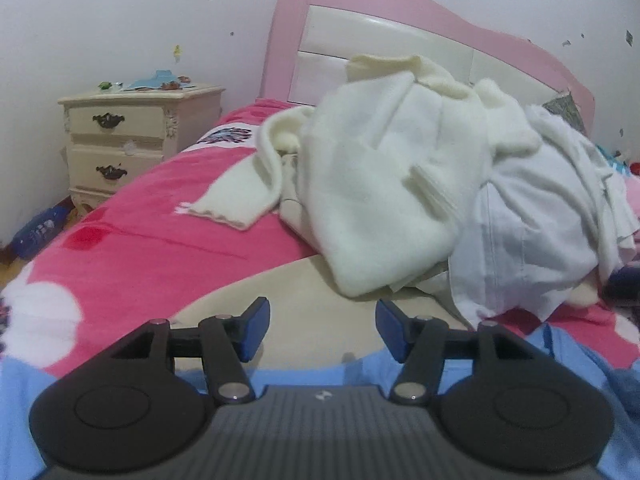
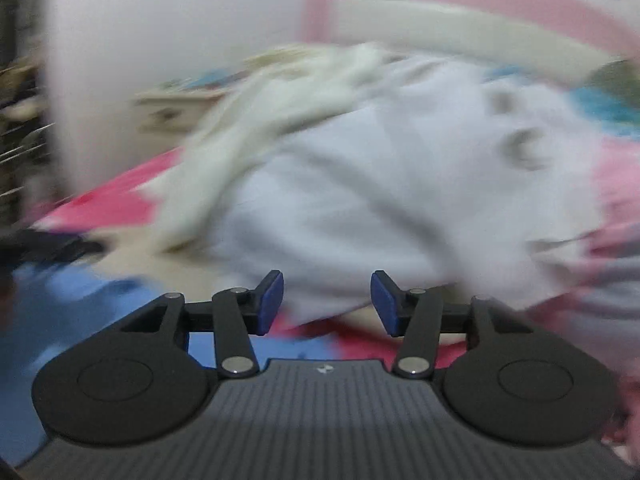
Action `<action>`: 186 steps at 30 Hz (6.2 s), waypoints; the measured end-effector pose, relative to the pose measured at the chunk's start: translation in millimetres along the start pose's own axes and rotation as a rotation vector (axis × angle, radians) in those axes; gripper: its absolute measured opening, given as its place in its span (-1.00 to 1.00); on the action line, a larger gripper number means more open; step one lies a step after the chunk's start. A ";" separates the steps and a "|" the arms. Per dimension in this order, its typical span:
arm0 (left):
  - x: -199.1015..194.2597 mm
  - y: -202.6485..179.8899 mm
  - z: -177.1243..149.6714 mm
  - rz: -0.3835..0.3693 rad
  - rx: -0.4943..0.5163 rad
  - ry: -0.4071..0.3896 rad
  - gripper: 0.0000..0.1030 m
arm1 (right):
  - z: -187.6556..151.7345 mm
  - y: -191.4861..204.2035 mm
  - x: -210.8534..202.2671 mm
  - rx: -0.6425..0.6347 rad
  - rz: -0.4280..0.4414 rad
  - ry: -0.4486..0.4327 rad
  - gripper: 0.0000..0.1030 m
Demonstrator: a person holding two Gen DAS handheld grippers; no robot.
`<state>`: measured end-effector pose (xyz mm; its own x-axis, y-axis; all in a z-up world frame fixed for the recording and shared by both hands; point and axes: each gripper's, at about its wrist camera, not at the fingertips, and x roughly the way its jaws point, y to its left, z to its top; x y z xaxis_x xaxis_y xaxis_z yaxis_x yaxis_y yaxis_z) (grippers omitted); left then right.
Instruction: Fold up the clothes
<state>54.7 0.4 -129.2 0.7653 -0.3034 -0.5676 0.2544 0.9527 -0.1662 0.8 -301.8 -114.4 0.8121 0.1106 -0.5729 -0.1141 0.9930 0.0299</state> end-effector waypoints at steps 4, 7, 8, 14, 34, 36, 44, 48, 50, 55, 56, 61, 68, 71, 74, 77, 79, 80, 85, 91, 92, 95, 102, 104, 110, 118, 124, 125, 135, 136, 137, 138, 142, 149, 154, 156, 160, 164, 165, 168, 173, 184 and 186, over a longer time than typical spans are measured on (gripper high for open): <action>-18.2 12.2 -1.8 -0.005 -0.029 0.021 0.16 | -21.2 47.3 36.5 -0.134 0.172 0.198 -0.19; -31.9 21.4 -3.2 -0.008 -0.050 0.037 0.16 | -38.0 57.3 77.7 -0.139 0.125 0.276 -0.11; -36.4 24.5 -3.7 -0.010 -0.057 0.042 0.16 | -36.3 50.2 80.5 -0.082 0.115 0.242 -0.10; -48.6 -11.5 -3.2 -0.099 -0.011 0.037 0.16 | -15.7 -14.3 -4.0 0.237 0.011 0.056 -0.03; -22.5 -225.4 -68.7 -0.376 0.520 0.139 0.15 | -128.0 4.3 -88.8 -0.432 -0.262 0.157 -0.02; -19.4 -229.4 -73.8 -0.372 0.546 0.143 0.15 | -122.5 -1.6 -75.3 -0.439 -0.251 0.164 -0.05; -14.0 -237.6 -81.0 -0.359 0.608 0.129 0.15 | -82.5 -113.3 -62.1 0.088 -0.433 0.082 -0.12; -9.6 -240.8 -72.9 -0.355 0.595 0.099 0.15 | -83.1 -120.3 -92.8 0.144 -0.497 -0.015 -0.08; -4.5 -243.6 -68.6 -0.358 0.576 0.098 0.15 | -85.7 -119.2 -117.9 0.174 -0.520 -0.075 -0.07; 9.0 -260.9 -62.1 -0.368 0.578 0.091 0.15 | -97.3 -132.0 -156.5 0.293 -0.454 -0.091 -0.06; 10.5 -265.4 -61.6 -0.371 0.581 0.088 0.15 | -101.7 -131.3 -157.5 0.285 -0.424 -0.063 -0.06; 15.3 -285.8 -63.2 -0.378 0.597 0.077 0.15 | -119.8 -106.9 -132.6 0.059 -0.314 0.100 -0.11; 17.2 -291.7 -73.5 -0.363 0.632 0.100 0.15 | -85.2 -142.3 -78.1 0.103 -0.359 0.078 -0.78; 18.0 -290.7 -73.5 -0.363 0.633 0.099 0.15 | -66.6 -169.8 -77.9 0.268 -0.404 -0.003 -0.73; 20.8 -288.9 -71.5 -0.361 0.618 0.096 0.15 | -65.1 -177.1 -86.0 0.319 -0.443 -0.027 -0.67; 24.7 -286.6 -69.7 -0.360 0.601 0.096 0.15 | -77.3 -173.6 -111.9 0.382 -0.437 -0.052 -0.33; 27.5 -286.1 -69.4 -0.359 0.595 0.095 0.15 | -90.8 -172.8 -131.7 0.456 -0.433 -0.058 -0.14; 28.9 -285.9 -69.4 -0.357 0.593 0.097 0.16 | -99.0 -173.4 -139.8 0.500 -0.431 -0.055 -0.10; 33.2 -287.6 -70.1 -0.338 0.589 0.093 0.21 | -131.7 -183.8 -127.5 0.680 -0.329 0.081 -0.10; 37.8 -289.2 -70.4 -0.319 0.581 0.094 0.26 | -139.8 -177.7 -97.2 0.687 -0.254 0.093 -0.92; 38.1 -289.2 -70.0 -0.318 0.579 0.095 0.26 | -138.1 -175.8 -99.9 0.687 -0.264 0.082 -0.96; 38.6 -288.9 -69.3 -0.319 0.577 0.097 0.26 | -133.8 -170.1 -134.1 0.747 -0.357 0.017 -0.98; 37.7 -291.9 -68.2 -0.308 0.609 0.083 0.28 | -169.5 -174.6 -159.8 0.933 -0.479 0.060 -0.93; 33.9 -291.3 -66.1 -0.283 0.613 0.063 0.27 | -178.1 -180.2 -162.0 0.987 -0.481 0.017 -0.92; 3.2 -304.1 -62.1 -0.400 0.617 0.015 0.26 | -192.1 -188.6 -178.2 1.105 -0.451 -0.062 -0.85; -16.5 -357.3 -93.7 -0.620 0.751 0.070 -0.05 | -176.4 -194.1 -158.1 1.077 -0.248 -0.045 -0.84; -7.2 -378.5 -111.5 -0.624 0.749 0.130 -0.41 | -156.9 -204.0 -144.6 1.130 -0.068 -0.116 -0.85; -4.1 -377.3 -109.3 -0.619 0.719 0.144 -0.55 | -155.1 -204.7 -144.8 1.135 -0.037 -0.135 -0.85; 34.7 -338.9 -80.4 -0.712 0.307 0.354 -0.86 | -176.3 -202.7 -178.0 1.160 -0.135 -0.175 -0.79; 36.4 -337.9 -80.0 -0.717 0.293 0.362 -0.86 | -181.7 -202.4 -177.5 1.170 -0.150 -0.152 -0.71; 36.8 -337.1 -80.2 -0.721 0.283 0.367 -0.86 | -185.5 -201.9 -176.6 1.172 -0.162 -0.135 -0.65; 37.9 -336.4 -79.8 -0.724 0.273 0.372 -0.86 | -189.1 -201.3 -175.5 1.171 -0.175 -0.119 -0.54; 42.2 -334.1 -78.8 -0.732 0.253 0.385 -0.86 | -186.0 -193.2 -167.7 0.996 -0.189 -0.076 -0.36; 43.3 -332.2 -78.8 -0.734 0.252 0.384 -0.84 | -167.4 -161.9 -182.1 0.494 -0.233 0.031 -0.21; 42.7 -331.6 -78.5 -0.737 0.259 0.381 -0.83 | -180.1 -165.3 -195.5 0.410 -0.194 0.051 -0.21; 42.5 -332.1 -78.8 -0.739 0.267 0.376 -0.83 | -177.3 -168.6 -181.7 0.397 -0.175 0.065 -0.21; 40.7 -333.6 -80.2 -0.744 0.297 0.358 -0.82 | -165.3 -168.1 -134.2 0.368 -0.148 0.109 -0.38; 33.6 -334.3 -80.4 -0.755 0.346 0.325 -0.55 | -153.1 -168.6 -139.8 0.416 -0.121 0.100 -0.89; 31.0 -333.8 -80.1 -0.761 0.359 0.312 -0.25 | -149.5 -169.8 -144.6 0.440 -0.114 0.093 -0.90; 22.5 -333.0 -80.3 -0.771 0.408 0.262 0.23 | -139.3 -178.1 -164.0 0.531 -0.123 0.089 -0.91; 18.4 -330.7 -81.4 -0.763 0.449 0.234 0.36 | -133.0 -202.0 -185.9 0.739 -0.109 0.167 -0.91; 25.8 -319.7 -74.6 -0.720 0.362 0.260 0.45 | -152.0 -182.1 -152.3 0.460 -0.339 0.456 -0.76; 26.6 -322.8 -77.3 -0.683 0.385 0.250 0.43 | -150.2 -174.1 -153.7 0.402 -0.379 0.462 -0.52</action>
<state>-52.7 -313.9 -152.9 0.2255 -0.7578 -0.6122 0.8361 0.4731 -0.2776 -190.2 -497.8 -154.6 0.4191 -0.1854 -0.8888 0.4198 0.9076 0.0086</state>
